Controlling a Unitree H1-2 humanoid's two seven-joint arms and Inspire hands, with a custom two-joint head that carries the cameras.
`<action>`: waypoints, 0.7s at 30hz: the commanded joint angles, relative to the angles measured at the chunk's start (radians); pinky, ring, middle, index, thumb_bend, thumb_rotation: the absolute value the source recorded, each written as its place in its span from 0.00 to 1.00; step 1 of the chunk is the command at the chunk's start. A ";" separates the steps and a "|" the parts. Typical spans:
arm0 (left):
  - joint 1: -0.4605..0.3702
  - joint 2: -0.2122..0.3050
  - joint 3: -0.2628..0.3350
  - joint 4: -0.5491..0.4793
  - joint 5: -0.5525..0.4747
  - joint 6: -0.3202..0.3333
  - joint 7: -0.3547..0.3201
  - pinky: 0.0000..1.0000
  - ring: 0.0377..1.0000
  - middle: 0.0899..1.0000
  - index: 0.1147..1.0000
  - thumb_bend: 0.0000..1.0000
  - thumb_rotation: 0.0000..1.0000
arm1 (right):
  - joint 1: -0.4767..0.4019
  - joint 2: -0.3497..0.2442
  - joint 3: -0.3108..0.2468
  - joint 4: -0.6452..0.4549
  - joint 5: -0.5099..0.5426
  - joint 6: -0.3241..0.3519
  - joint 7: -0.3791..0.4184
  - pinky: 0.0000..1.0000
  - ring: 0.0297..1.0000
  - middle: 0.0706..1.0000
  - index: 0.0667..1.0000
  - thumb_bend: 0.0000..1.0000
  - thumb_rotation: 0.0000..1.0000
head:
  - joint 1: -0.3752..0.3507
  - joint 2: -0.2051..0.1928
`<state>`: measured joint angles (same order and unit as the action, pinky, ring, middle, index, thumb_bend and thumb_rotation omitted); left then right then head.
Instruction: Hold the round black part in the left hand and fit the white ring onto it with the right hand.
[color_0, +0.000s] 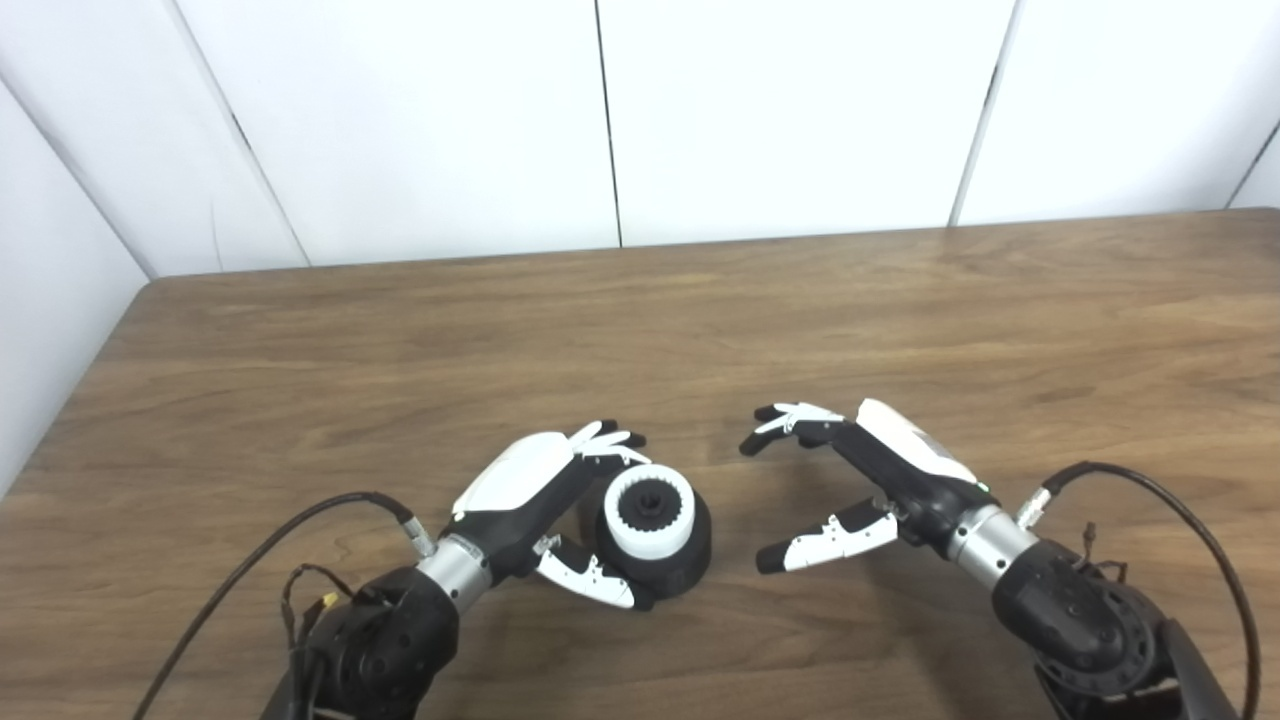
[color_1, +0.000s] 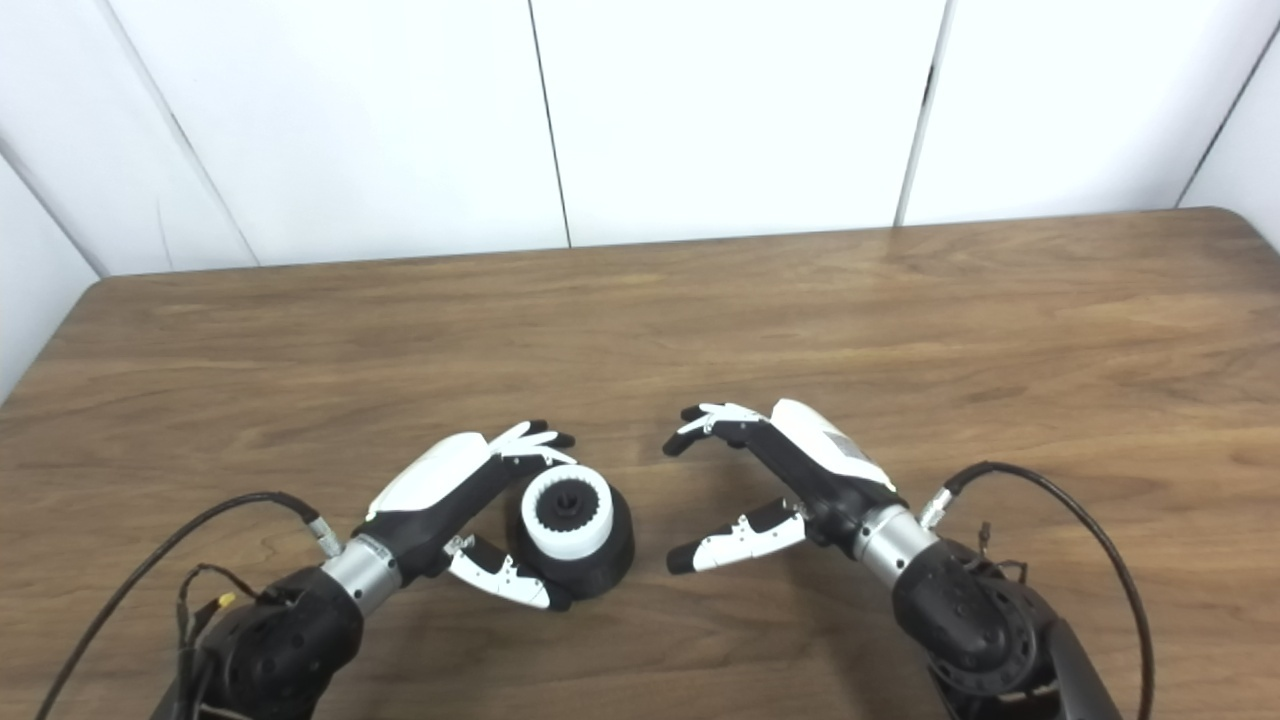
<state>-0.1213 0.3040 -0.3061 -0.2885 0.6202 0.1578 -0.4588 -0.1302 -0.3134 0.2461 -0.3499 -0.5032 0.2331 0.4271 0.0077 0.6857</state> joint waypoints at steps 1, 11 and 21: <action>-0.030 0.013 0.010 -0.016 -0.004 -0.008 0.014 0.91 1.00 0.93 0.72 1.00 0.28 | -0.041 -0.003 -0.014 -0.014 0.007 -0.010 -0.020 0.84 0.94 0.89 0.71 1.00 0.46 | 0.001 0.001; -0.034 0.019 0.012 -0.007 -0.013 -0.007 0.007 0.91 1.00 0.93 0.77 1.00 0.29 | -0.047 -0.003 -0.015 -0.009 0.004 -0.012 -0.023 0.84 0.93 0.88 0.70 1.00 0.45 | 0.005 -0.001; -0.046 0.041 0.024 -0.018 -0.039 0.008 -0.016 0.92 1.00 0.94 0.89 1.00 0.29 | -0.053 -0.001 -0.022 -0.009 0.016 0.000 -0.019 0.86 0.94 0.89 0.70 1.00 0.44 | 0.008 -0.003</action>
<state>-0.1337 0.3205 -0.2988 -0.2865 0.5852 0.1678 -0.4839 -0.1432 -0.3134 0.2370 -0.3439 -0.4963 0.2353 0.4261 0.0138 0.6811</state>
